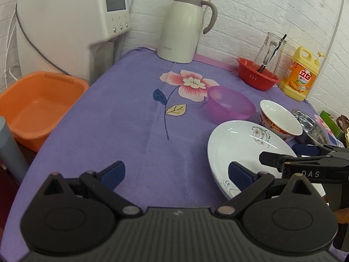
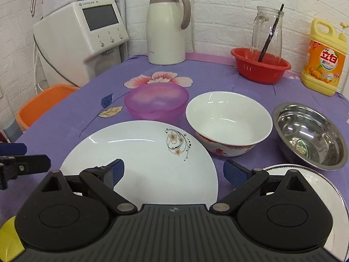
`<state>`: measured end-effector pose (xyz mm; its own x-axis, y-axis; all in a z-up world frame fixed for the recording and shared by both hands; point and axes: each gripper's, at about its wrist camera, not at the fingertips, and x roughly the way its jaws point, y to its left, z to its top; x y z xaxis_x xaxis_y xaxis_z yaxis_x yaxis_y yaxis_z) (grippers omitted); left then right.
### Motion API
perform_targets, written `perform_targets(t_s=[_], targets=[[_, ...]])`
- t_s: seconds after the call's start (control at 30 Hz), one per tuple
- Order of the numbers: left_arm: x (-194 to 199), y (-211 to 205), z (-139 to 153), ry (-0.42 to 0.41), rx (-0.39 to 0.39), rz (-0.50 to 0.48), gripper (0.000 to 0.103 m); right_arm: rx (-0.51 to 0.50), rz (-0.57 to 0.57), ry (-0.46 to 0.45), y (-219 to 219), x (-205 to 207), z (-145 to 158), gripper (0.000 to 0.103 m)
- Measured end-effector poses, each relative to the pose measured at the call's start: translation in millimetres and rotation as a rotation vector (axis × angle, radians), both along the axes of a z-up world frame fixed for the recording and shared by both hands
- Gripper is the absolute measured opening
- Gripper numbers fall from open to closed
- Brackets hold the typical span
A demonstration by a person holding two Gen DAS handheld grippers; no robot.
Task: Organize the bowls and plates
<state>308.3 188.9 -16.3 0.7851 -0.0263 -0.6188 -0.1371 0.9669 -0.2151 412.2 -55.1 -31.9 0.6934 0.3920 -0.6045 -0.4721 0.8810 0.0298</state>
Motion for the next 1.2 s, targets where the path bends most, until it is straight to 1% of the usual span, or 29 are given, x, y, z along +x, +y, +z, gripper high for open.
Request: perform_targets(t_s=[0.13,0.2,0.3,0.5,0.57,0.67,0.77,0.83,0.93,1.0,1.07,1.13,1.2], targets=[[9.7,3.1,-4.3,0.012,-0.013,-0.021,0.099,-0.012,0.016,0.081,9.2,9.9,-14.0,0.103],[13.1,1.9,-5.2,0.016,-0.009,-0.035,0.099,-0.046,0.005,0.067,16.0,7.4,-16.4,0.103],[14.5,1.6,-5.0,0.013,0.002,-0.041,0.099,-0.042,-0.020,0.068,19.7,7.3,-16.2,0.103],[10.3,5.7,-4.8,0.021,0.000,-0.012,0.099,-0.009,0.016,0.069,29.4,8.4,-14.1,0.103],[4.0,4.8,0.3,0.005,-0.001,-0.009,0.099,0.030,-0.020,0.028,19.2,-0.4,-7.8,0.103],[-5.7,-3.3,11.6,-0.045,-0.005,-0.025,0.099,0.100,-0.047,-0.038,-4.7,-28.6,9.3,0.103],[-7.1,-23.1,18.8,-0.069,-0.010,-0.071,0.099,0.141,-0.100,-0.074,-27.8,-61.9,19.3,0.103],[-4.5,-38.1,19.4,-0.060,0.001,-0.099,0.099,0.170,-0.130,-0.072,-40.5,-77.6,19.1,0.103],[-4.0,-52.8,18.9,-0.036,0.020,-0.101,0.099,0.191,-0.155,-0.040,-51.6,-87.9,11.9,0.103],[-12.2,-55.9,20.6,-0.039,0.021,-0.099,0.099,0.202,-0.152,-0.005,-56.8,-91.4,7.0,0.103],[-21.3,-57.2,23.5,-0.055,0.017,-0.092,0.099,0.223,-0.148,-0.007,-61.6,-100.0,7.5,0.103],[-16.1,-62.5,29.9,-0.053,0.021,-0.093,0.099,0.247,-0.140,-0.026,-63.7,-106.6,9.7,0.103],[-0.7,-73.8,37.1,-0.066,0.041,-0.143,0.099,0.237,-0.138,-0.018,-59.2,-104.3,8.6,0.103]])
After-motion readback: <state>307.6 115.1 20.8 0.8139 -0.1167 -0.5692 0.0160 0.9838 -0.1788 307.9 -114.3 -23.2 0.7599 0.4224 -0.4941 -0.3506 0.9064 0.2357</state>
